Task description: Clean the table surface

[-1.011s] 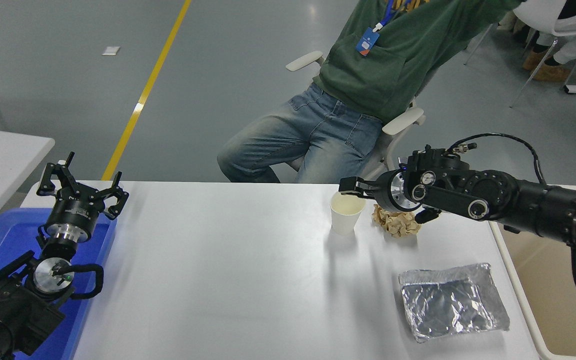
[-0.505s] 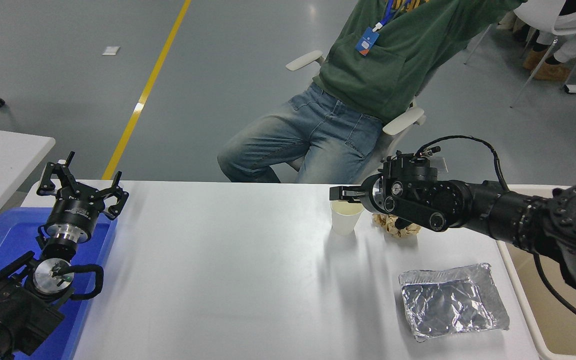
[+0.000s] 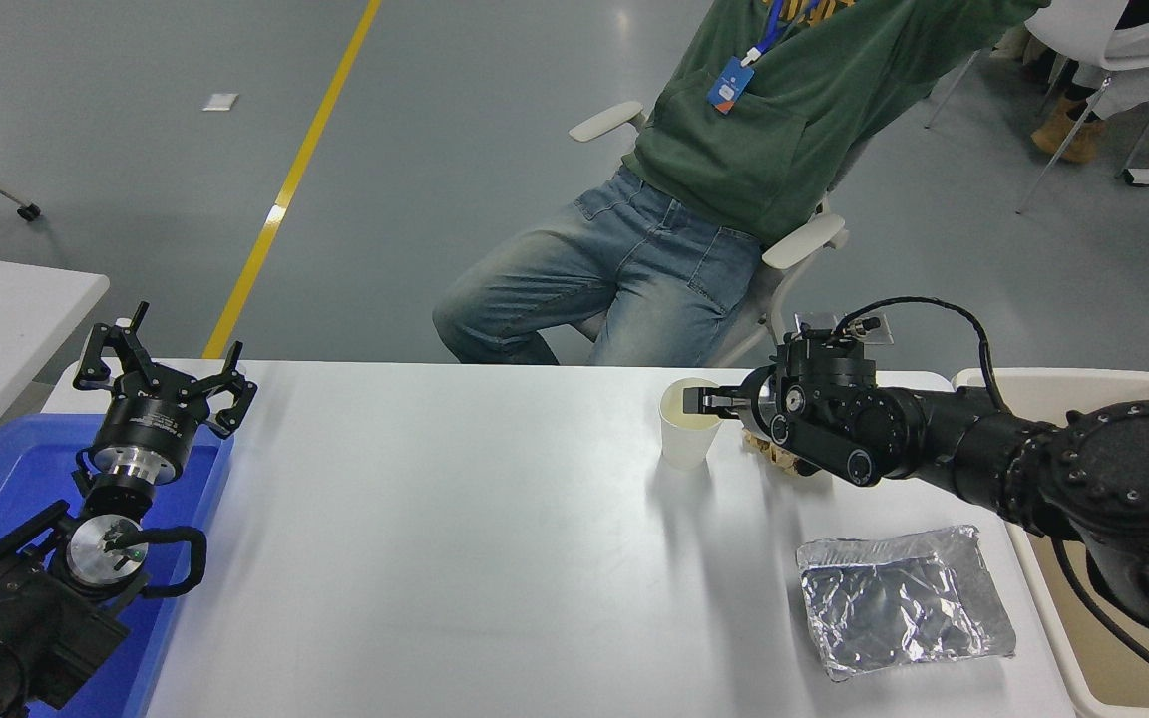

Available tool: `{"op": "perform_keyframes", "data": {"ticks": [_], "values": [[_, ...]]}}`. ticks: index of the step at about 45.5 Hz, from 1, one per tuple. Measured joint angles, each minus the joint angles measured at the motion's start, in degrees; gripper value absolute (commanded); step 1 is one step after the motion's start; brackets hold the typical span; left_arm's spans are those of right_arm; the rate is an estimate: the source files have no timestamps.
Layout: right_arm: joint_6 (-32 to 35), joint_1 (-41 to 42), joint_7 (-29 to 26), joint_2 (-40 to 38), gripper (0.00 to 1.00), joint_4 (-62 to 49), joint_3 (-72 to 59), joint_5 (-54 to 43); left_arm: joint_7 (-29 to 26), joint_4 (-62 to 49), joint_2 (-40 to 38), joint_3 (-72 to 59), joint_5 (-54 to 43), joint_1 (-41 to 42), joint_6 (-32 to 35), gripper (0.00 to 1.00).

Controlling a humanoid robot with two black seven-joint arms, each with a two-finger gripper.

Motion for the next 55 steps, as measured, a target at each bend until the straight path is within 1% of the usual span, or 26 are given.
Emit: {"op": "perform_keyframes", "data": {"ticks": [3,6,12,14,16,18,23,28,46,55], "values": [[0.1,-0.1,0.3,0.0,0.61,-0.1,-0.1,0.0,0.0,0.0,0.0,0.0,0.0,0.0,0.0,1.00],[0.3,-0.2,0.6,0.1,0.52,-0.1,-0.1,0.0,0.0,0.0,0.0,0.0,0.0,0.0,0.0,1.00],[0.5,-0.3,1.1,0.1,0.41,-0.2,-0.2,0.1,0.0,0.0,0.0,0.0,0.0,0.0,0.0,1.00],[0.5,-0.3,1.2,0.1,0.40,-0.2,-0.2,0.1,0.0,0.0,0.0,0.0,0.0,0.0,0.0,1.00],[0.5,-0.3,1.4,0.1,0.35,-0.2,-0.3,0.1,0.0,0.0,0.0,0.0,0.0,0.0,0.0,1.00],[0.5,-0.3,1.6,0.1,0.33,-0.2,-0.4,0.0,0.0,0.0,0.0,0.0,0.0,0.0,0.0,1.00],[0.6,-0.4,2.2,0.1,0.19,-0.3,-0.9,0.0,0.0,0.0,0.0,0.0,0.0,0.0,0.0,1.00],[0.6,-0.4,2.9,0.1,0.00,-0.4,-1.1,0.0,0.0,0.0,0.0,0.0,0.0,0.0,0.0,1.00],[0.7,0.5,3.8,0.2,0.00,-0.3,-1.0,0.2,0.0,0.0,0.0,0.0,0.0,0.0,0.0,1.00],[2.7,2.3,3.9,-0.1,0.00,1.7,0.1,0.7,0.0,0.0,0.0,0.0,0.0,0.0,0.0,1.00]]}}
